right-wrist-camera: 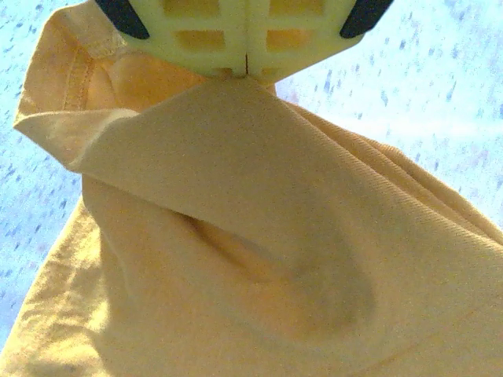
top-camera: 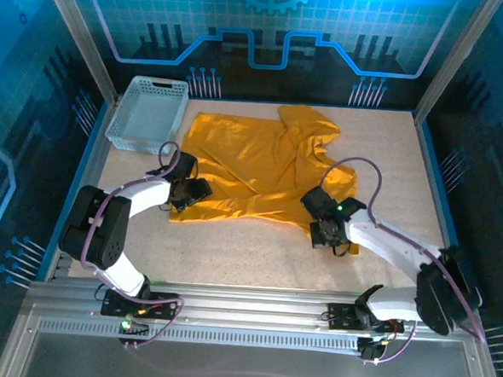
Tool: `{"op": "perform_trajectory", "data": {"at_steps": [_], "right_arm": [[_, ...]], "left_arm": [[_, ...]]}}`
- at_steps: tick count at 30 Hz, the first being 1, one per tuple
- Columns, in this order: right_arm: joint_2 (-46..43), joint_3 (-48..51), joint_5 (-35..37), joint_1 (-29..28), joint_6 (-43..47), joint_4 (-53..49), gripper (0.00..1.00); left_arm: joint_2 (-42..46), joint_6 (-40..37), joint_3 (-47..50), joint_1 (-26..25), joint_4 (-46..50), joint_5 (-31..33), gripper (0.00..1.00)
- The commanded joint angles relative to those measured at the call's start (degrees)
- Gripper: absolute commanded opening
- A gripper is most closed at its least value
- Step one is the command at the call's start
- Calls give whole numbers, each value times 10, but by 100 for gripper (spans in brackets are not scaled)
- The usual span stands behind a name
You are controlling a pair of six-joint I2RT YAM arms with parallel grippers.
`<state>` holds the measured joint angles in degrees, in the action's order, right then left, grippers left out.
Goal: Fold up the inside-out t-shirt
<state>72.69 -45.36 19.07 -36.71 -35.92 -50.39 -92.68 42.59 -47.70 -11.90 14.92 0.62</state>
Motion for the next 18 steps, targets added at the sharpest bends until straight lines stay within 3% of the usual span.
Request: {"op": "perform_trajectory", "data": {"at_steps": [1, 9, 18], "right_arm": [[-53, 28, -34, -21, -60, -56, 7], [-61, 76, -78, -75, -139, -74, 22], [-54, 51, -65, -83, -118, -20, 33]], "left_arm": [[-18, 17, 7, 9, -5, 8, 71], [-24, 20, 3, 27, -3, 8, 71], [-14, 18, 5, 29, -6, -1, 71]]}}
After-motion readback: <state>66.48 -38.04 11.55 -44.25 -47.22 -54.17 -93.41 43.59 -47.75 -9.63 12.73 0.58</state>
